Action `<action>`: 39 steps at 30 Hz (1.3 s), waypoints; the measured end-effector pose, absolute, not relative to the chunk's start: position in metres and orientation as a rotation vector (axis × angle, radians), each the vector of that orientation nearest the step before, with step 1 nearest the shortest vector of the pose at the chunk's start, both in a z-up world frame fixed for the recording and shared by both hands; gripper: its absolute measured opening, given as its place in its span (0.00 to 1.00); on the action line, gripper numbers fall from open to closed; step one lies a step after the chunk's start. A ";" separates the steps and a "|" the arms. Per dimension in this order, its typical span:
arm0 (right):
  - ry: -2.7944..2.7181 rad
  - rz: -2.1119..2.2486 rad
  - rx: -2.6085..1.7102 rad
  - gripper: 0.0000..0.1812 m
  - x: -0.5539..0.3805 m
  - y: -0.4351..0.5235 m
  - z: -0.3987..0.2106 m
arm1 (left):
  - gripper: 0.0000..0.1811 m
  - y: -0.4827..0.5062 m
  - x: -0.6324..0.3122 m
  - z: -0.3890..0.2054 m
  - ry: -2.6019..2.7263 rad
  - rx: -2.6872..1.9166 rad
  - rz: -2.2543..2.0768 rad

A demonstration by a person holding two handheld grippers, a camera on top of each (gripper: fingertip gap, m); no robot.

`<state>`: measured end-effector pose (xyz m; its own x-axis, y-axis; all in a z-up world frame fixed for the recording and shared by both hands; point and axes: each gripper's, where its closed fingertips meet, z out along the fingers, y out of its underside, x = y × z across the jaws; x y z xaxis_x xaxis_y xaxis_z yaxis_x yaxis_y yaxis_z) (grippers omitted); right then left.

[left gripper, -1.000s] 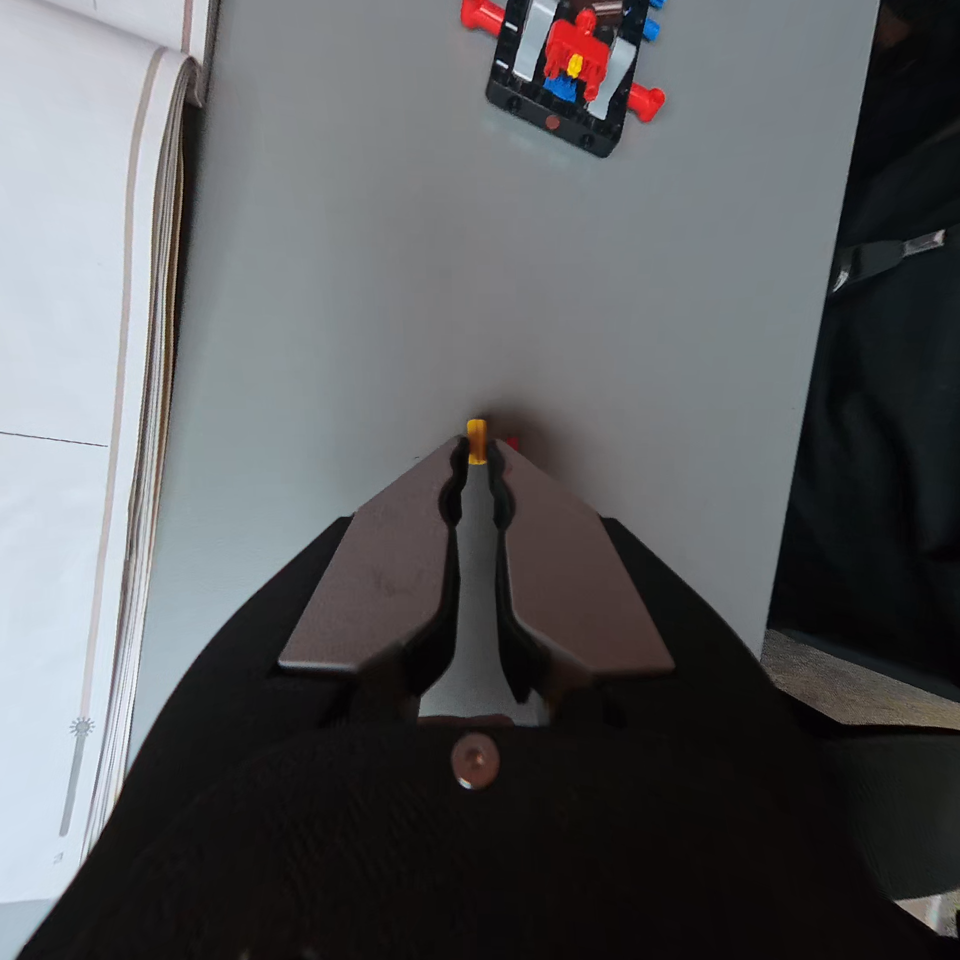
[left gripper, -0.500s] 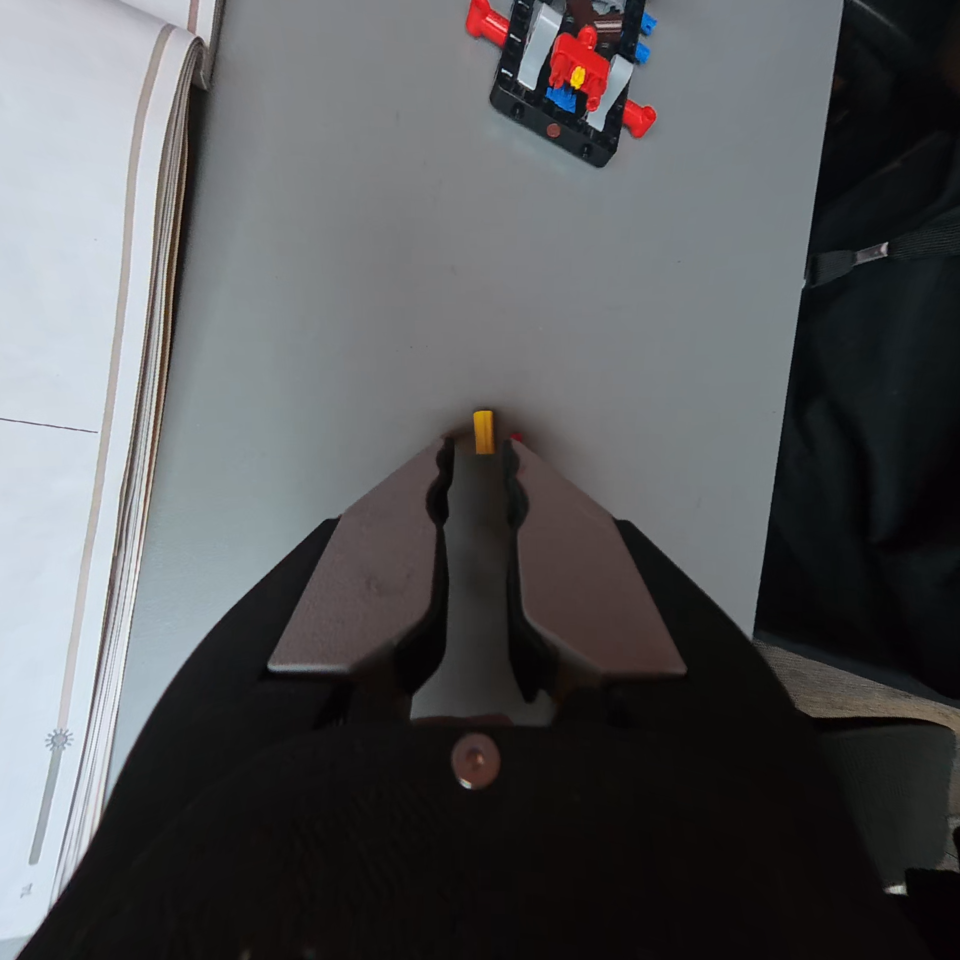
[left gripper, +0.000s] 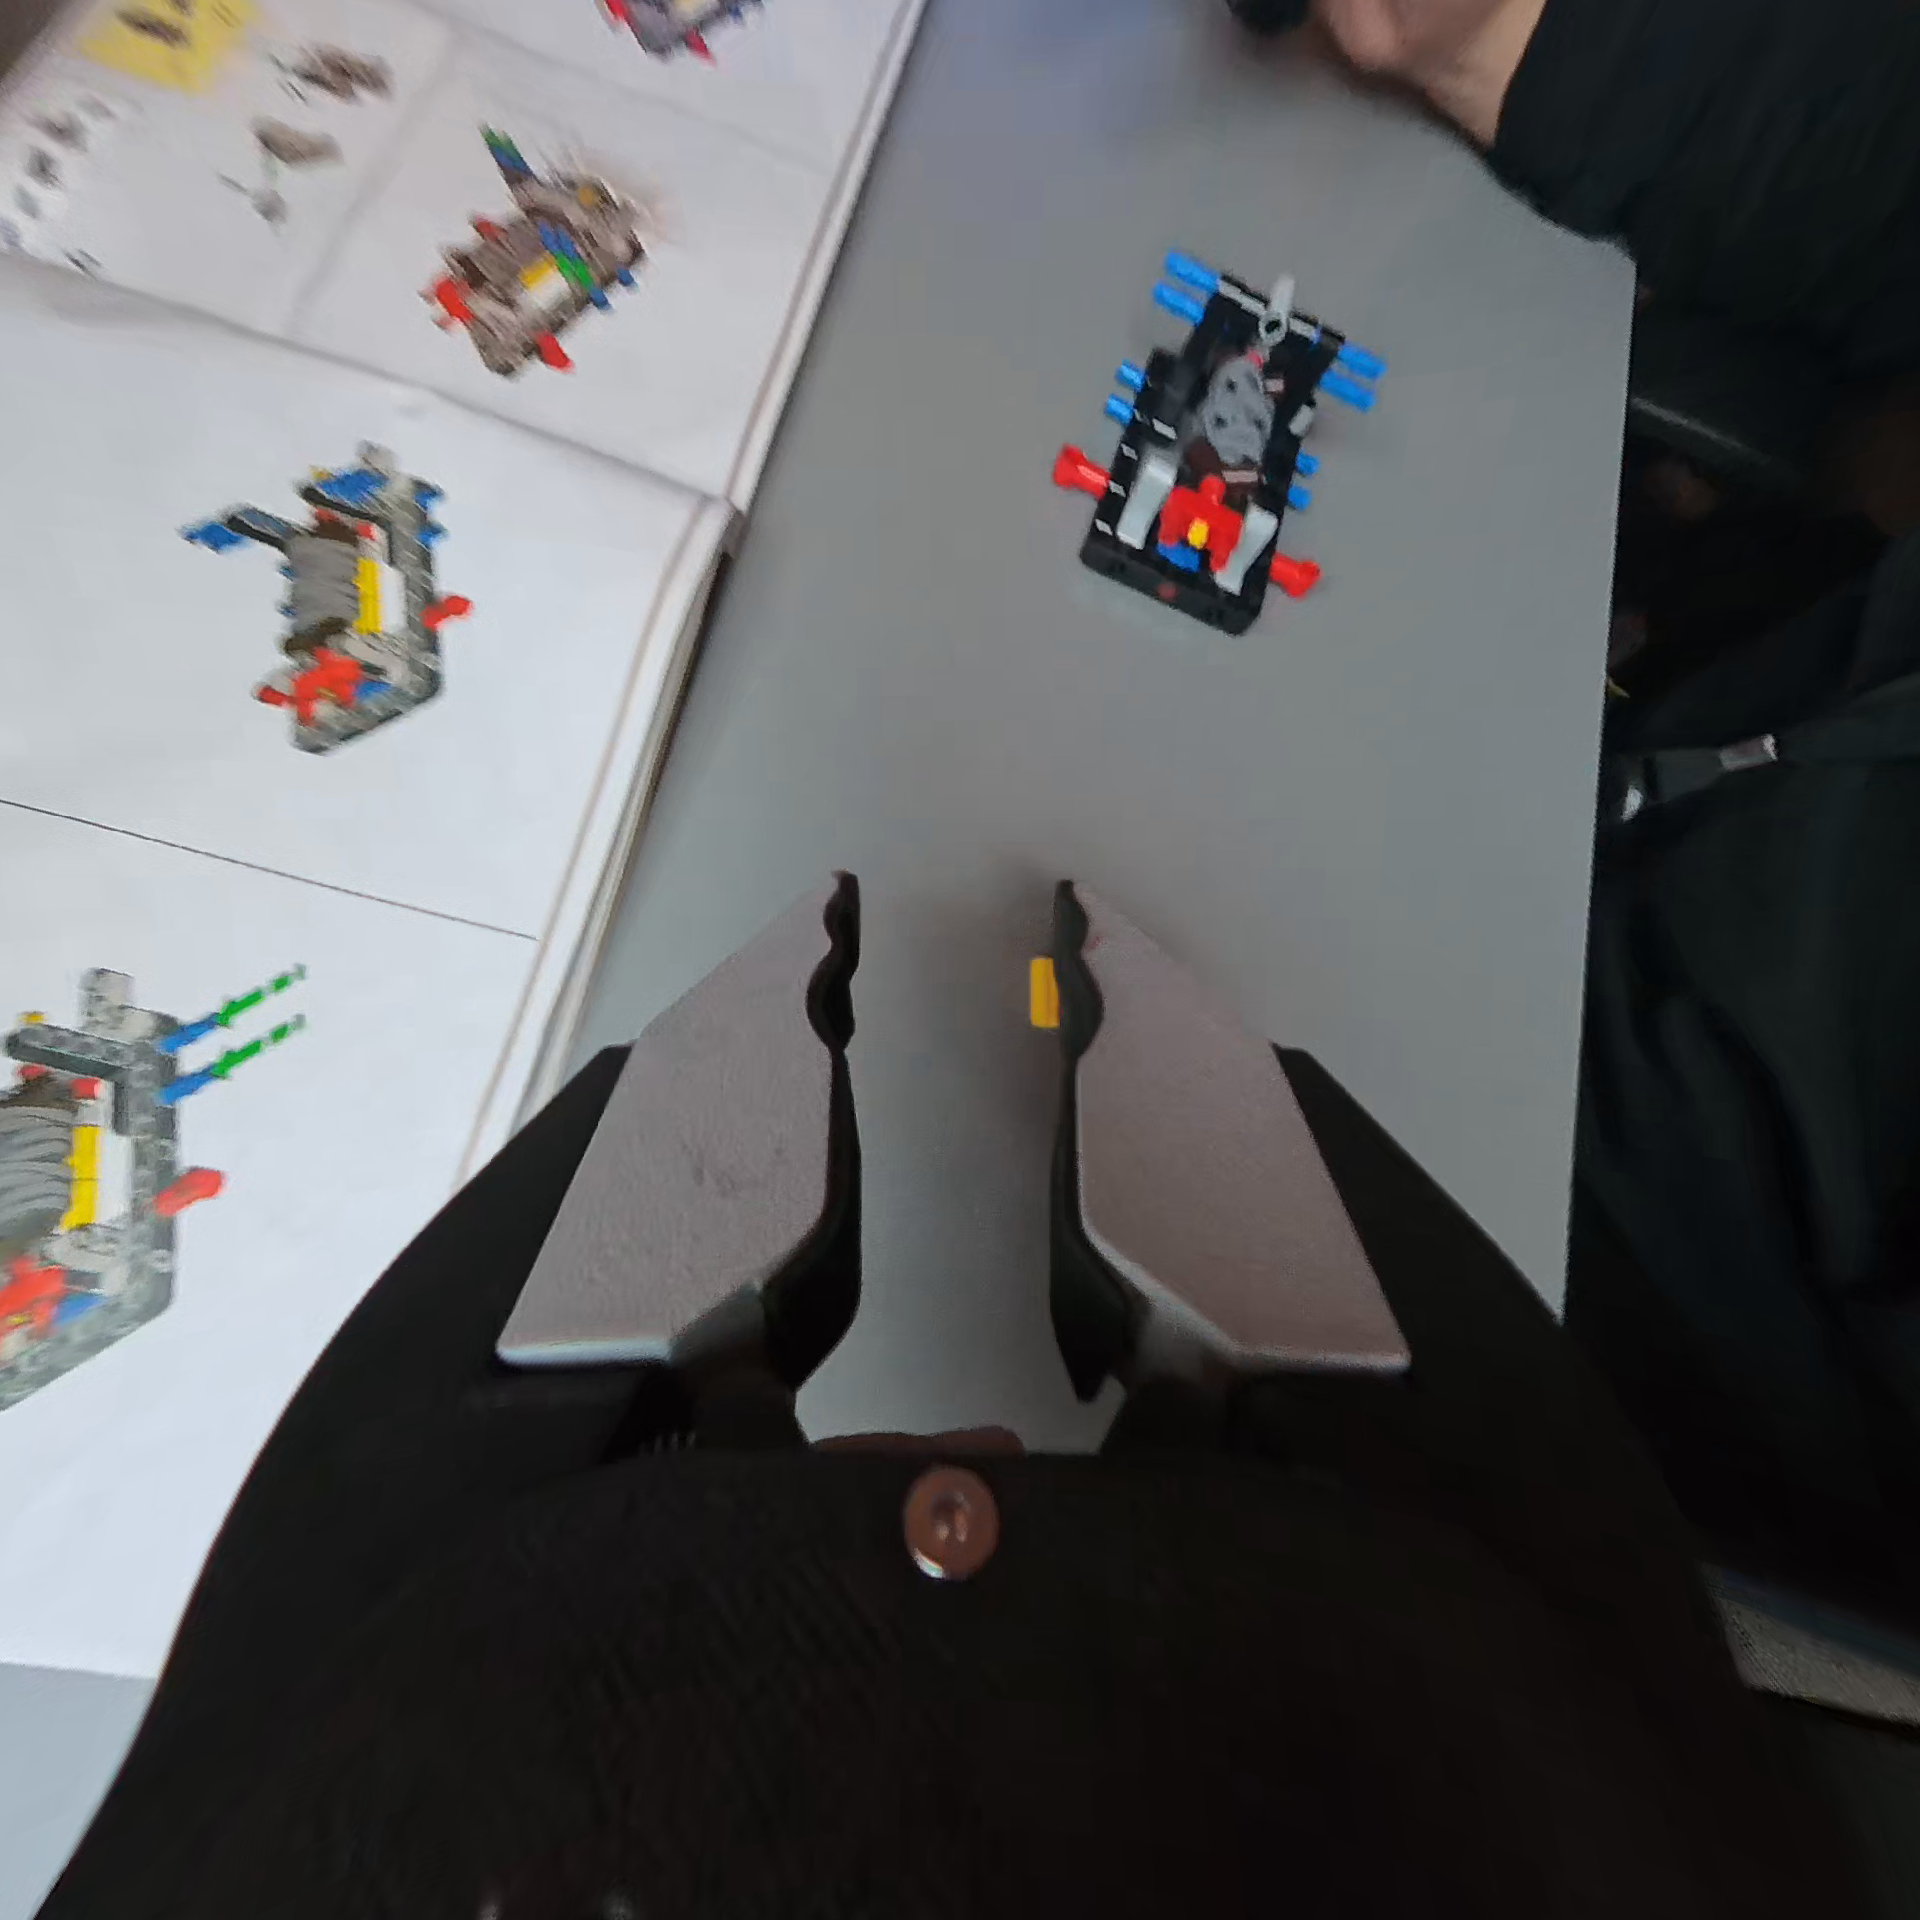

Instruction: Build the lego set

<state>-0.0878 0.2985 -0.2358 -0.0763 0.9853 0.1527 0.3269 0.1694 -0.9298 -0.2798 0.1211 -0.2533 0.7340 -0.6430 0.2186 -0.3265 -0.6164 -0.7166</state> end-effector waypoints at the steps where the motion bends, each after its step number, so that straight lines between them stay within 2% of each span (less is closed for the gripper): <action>1: -1.563 0.940 -1.298 0.18 -0.088 0.299 -0.236 | 0.20 0.128 -0.283 -0.248 0.704 -2.223 -0.581; 3: -1.559 0.938 -1.302 0.18 -0.087 0.299 -0.235 | 0.22 0.144 -0.289 -0.236 0.661 -2.138 -0.514; 9: -1.543 0.944 -1.307 0.18 -0.086 0.302 -0.234 | 0.20 0.169 -0.296 -0.214 0.556 -1.953 -0.515; 15: -1.551 0.962 -1.319 0.17 -0.085 0.301 -0.235 | 0.20 0.143 -0.297 -0.242 0.550 -2.109 -0.567; 25: -1.550 0.942 -1.303 0.16 -0.085 0.299 -0.233 | 0.18 0.122 -0.319 -0.267 0.442 -2.120 -0.396; 39: -1.563 0.938 -1.296 0.16 -0.084 0.297 -0.233 | 0.15 0.119 -0.327 -0.261 0.415 -2.031 -0.270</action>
